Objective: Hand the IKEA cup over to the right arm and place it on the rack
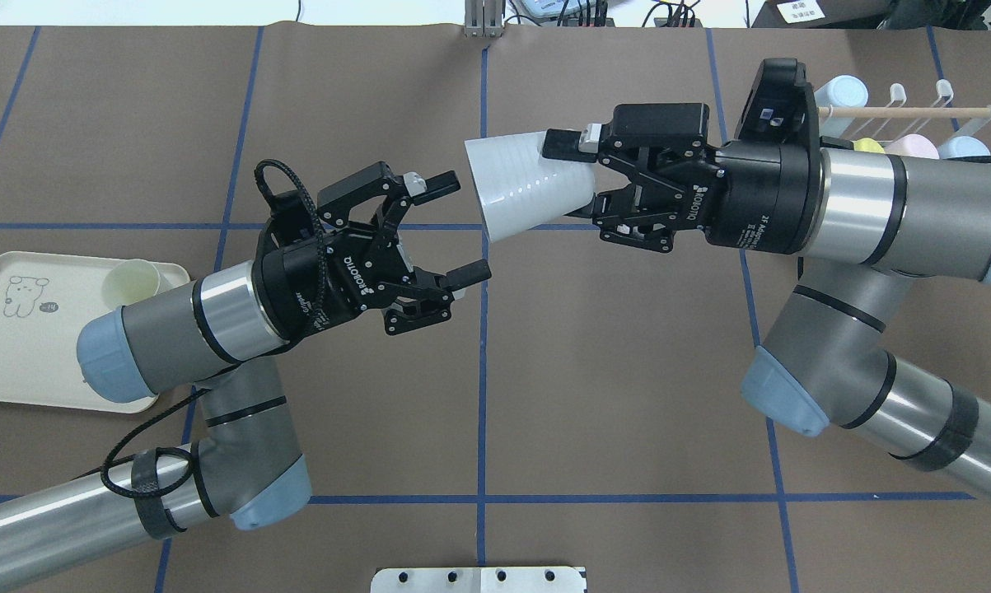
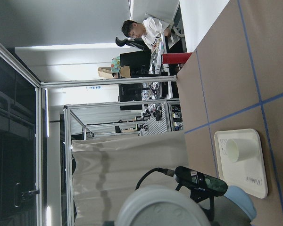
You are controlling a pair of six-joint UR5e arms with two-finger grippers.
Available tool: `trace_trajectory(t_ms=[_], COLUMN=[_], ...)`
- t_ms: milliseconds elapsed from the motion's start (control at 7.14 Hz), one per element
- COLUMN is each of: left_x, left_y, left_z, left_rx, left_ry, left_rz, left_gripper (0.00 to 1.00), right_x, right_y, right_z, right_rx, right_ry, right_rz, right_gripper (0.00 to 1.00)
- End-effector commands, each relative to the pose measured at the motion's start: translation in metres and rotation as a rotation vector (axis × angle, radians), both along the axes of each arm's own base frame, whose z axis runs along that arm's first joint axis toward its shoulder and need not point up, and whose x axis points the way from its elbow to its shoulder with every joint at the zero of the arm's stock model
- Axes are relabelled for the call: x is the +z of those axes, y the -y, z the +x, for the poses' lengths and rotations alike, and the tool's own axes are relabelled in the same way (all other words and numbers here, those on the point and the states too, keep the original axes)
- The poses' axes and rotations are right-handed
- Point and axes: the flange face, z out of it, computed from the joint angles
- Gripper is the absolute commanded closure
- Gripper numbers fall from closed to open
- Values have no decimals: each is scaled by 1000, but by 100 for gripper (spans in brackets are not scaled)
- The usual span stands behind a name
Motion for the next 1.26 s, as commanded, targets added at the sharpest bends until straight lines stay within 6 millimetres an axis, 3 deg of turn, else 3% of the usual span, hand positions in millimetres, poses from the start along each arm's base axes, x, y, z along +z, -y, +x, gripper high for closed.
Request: trace_trajectory(t_ms=[0,280,420,560,840,1120], left_x=[38,67,76,88,95,94], left_y=[20,51,69,84,88,91], left_z=[-22,-48,-60,-66,-60,-62], left_rx=[-48,-83,-98,-107,-130,-172], left_ry=[67,161,200,243,323,372], left_rz=[-25,-22,-17,-13,25,77], left_gripper=[0,0,0,0,0,0], right_x=[17,99,137,160,169,180], right_y=[23,71,105,136,184,218], right_z=[12,45,60,88,148,201], right_rx=[123,313,374,429,482,468], right_ry=[-17,-254,-374,-468,-728,-978], right_rz=[-31,34,61,85,158,219], right_gripper=[70,70,70,70,70,70])
